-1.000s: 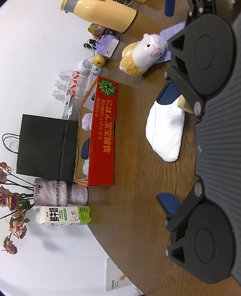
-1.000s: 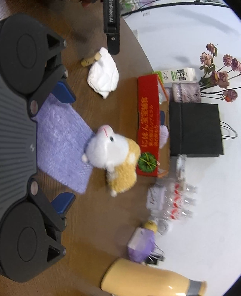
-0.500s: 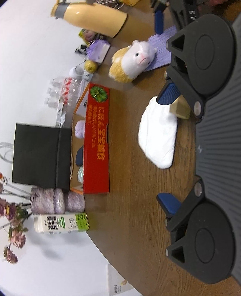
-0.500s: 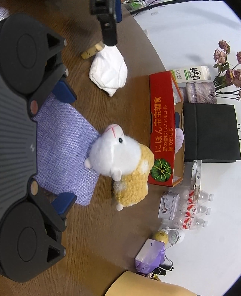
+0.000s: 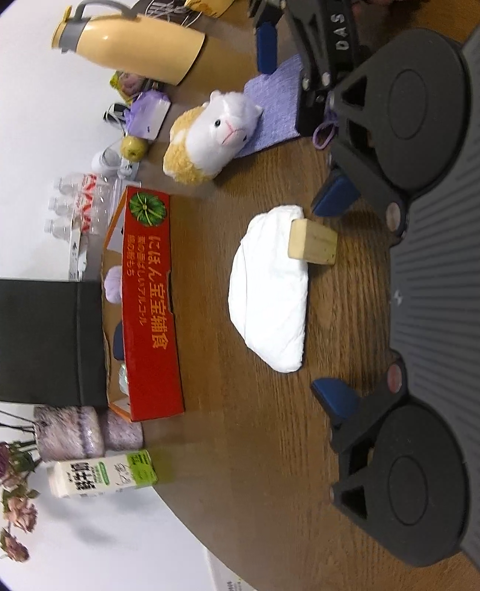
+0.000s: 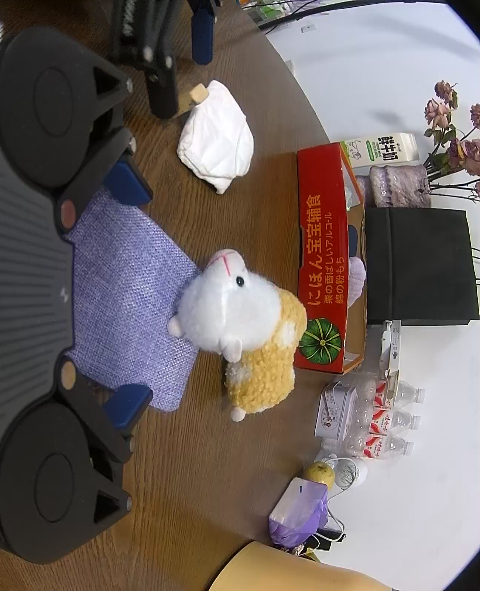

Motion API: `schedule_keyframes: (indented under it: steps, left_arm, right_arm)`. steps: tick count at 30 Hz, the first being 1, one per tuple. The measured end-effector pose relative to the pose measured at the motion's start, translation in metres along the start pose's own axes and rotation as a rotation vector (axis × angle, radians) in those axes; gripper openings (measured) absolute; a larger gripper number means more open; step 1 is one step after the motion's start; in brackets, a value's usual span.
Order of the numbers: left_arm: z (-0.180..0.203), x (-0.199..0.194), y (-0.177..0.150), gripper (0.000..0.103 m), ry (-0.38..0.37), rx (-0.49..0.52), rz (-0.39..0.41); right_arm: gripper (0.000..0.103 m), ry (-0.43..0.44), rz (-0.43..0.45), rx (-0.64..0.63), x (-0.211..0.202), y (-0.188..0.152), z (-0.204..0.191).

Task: Organize objects
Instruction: 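Grasp the small wooden block with the left tool, then grasp the lilac fabric mat with the right tool and lift it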

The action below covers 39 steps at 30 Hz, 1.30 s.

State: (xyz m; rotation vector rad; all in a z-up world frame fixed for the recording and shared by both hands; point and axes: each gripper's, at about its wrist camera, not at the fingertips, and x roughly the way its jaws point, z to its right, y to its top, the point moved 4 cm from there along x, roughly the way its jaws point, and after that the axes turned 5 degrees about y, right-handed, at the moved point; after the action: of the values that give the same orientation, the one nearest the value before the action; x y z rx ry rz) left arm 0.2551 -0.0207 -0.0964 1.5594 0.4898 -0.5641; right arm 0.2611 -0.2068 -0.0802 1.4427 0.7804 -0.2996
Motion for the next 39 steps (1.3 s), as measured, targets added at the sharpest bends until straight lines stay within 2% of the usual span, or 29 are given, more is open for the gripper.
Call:
schedule_keyframes:
  steps: [2,5,7,9,21,24,27,29,30,32,33,35,37,39]
  left_arm:
    - [0.002,0.001,0.002,0.083,0.009,-0.008,0.008]
    - [0.009,-0.001,0.004,0.067,-0.009,-0.011,0.022]
    - [0.013,-0.003,0.004,0.039,-0.031,-0.007,0.035]
    - [0.015,-0.005,0.004,0.022,-0.054,-0.008,0.041]
    - [0.01,-0.013,0.004,0.022,-0.055,-0.028,0.08]
    - [0.009,-0.015,0.002,0.022,-0.059,-0.035,0.084]
    - [0.006,-0.017,0.002,0.022,-0.065,-0.047,0.086]
    - [0.006,-0.017,0.001,0.022,-0.071,-0.054,0.084]
    - [0.006,-0.017,0.001,0.022,-0.074,-0.056,0.083]
    - [0.006,-0.017,0.001,0.022,-0.078,-0.056,0.085]
    - [0.006,-0.018,0.001,0.022,-0.08,-0.056,0.087]
    - [0.005,-0.019,0.001,0.022,-0.083,-0.058,0.09]
    - [0.004,-0.019,0.001,0.022,-0.086,-0.059,0.092]
    - [0.004,-0.019,0.001,0.022,-0.088,-0.06,0.093]
  right_arm:
    - [0.103,0.0,0.0,0.0,0.0,0.0,0.0]
    - [0.103,0.0,0.0,0.0,0.0,0.0,0.0]
    - [0.103,0.0,0.0,0.0,0.0,0.0,0.0]
    - [0.103,0.0,0.0,0.0,0.0,0.0,0.0]
    - [0.103,0.013,-0.001,-0.007,-0.002,0.001,-0.001]
    - [0.1,0.017,0.004,-0.006,-0.003,0.0,0.0]
    - [0.083,0.031,0.021,-0.004,-0.009,-0.002,0.0]
    - [0.066,0.035,0.036,0.004,-0.014,-0.004,0.001]
    - [0.062,0.038,0.041,0.003,-0.017,-0.005,0.001]
    - [0.042,0.04,0.048,0.003,-0.021,-0.007,0.002]
    - [0.037,0.042,0.052,0.005,-0.022,-0.007,0.003]
    - [0.02,0.045,0.057,0.012,-0.024,-0.008,0.005]
    - [0.013,0.055,0.059,0.018,-0.025,-0.008,0.006]
    - [0.01,0.066,0.061,0.025,-0.027,-0.009,0.007]
